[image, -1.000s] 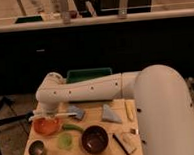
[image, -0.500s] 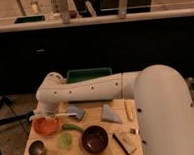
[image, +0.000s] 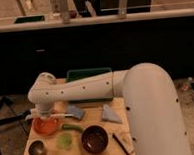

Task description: Place brush in red bowl

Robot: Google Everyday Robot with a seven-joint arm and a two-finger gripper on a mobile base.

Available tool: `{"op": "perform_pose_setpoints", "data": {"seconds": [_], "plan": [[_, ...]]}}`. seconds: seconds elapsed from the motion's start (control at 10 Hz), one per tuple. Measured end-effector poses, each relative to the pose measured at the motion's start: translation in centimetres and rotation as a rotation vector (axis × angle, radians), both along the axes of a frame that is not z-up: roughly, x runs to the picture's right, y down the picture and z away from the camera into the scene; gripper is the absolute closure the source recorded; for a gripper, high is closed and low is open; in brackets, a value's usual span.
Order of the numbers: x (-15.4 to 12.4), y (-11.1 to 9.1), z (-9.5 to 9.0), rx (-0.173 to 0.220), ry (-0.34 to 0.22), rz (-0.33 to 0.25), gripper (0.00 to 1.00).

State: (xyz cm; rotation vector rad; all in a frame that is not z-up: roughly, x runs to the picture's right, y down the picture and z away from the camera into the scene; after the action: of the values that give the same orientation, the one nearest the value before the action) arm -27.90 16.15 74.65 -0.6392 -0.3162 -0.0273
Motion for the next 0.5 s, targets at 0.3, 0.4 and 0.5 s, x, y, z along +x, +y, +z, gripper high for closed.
{"op": "perform_pose_setpoints", "data": {"seconds": [0.3, 0.4, 0.5], "plan": [[-1.5, -0.1, 0.2, -0.007, 0.051, -0.031, 0.98], [-2.1, -0.1, 0.3, -0.009, 0.073, -0.047, 0.98], [-2.6, -0.2, 0.7, -0.010, 0.099, -0.061, 0.98]]}}
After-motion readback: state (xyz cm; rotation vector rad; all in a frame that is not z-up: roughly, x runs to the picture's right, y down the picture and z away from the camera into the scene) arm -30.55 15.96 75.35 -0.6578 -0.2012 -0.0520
